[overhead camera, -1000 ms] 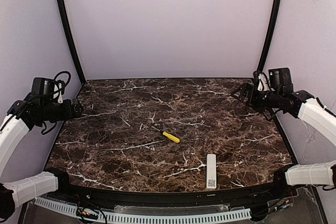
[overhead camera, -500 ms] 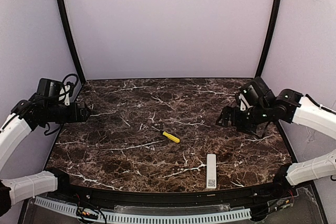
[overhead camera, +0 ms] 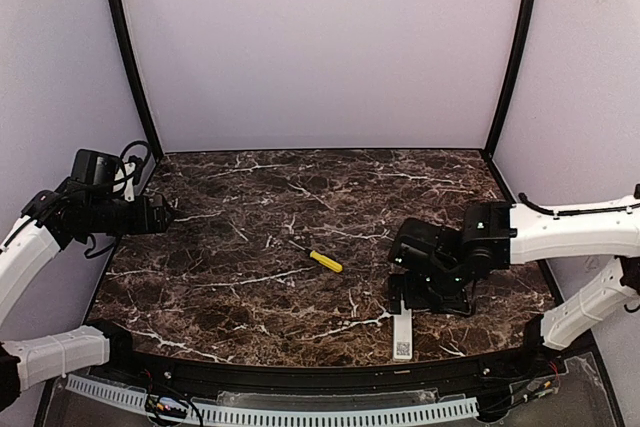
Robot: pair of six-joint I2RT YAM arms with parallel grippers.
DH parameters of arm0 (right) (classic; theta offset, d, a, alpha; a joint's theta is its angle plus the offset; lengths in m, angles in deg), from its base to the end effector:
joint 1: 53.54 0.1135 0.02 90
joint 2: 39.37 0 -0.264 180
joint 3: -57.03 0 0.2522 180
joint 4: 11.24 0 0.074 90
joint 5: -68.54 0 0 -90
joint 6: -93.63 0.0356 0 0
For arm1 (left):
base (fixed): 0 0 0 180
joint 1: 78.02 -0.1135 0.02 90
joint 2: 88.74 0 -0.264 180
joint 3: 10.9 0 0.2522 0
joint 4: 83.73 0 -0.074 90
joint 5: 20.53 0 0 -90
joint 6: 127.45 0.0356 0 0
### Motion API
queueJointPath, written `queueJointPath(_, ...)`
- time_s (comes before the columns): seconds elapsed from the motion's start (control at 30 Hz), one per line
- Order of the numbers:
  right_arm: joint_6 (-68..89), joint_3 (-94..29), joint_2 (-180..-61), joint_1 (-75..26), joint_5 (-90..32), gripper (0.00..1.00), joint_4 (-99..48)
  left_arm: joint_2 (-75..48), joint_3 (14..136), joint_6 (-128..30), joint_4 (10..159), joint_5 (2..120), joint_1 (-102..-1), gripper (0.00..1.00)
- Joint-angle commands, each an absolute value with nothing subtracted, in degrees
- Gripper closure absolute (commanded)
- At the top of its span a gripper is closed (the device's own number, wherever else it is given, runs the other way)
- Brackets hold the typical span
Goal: Unload the batteries from the remote control
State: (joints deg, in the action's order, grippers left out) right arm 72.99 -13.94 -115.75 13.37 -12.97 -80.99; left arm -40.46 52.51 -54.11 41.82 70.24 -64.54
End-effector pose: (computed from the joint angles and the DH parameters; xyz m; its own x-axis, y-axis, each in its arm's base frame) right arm 0.0977 0.2158 0.2407 -0.9712 0.0821 -0.2238 0.0393 0.9811 0.1894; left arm 0.1679 -0.0398 0.3069 -0.6543 -0.1380 -0.7436 0.0370 0.9762 -0.2136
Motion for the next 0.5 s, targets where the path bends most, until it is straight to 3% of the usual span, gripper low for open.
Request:
queueJointPath(0.0, 78.3, -14.6, -119.9, 17.6, -13.5, 0.01, -81.8, -40.4, 51.4, -53.4, 42.1, 70.0, -64.1, 0.08)
queueJointPath(0.47, 79.2, -6.2, -125.7, 20.4, -17.9, 0.06, -68.8, -40.1, 51.4, -54.1, 41.9, 72.4, -64.0, 0.10)
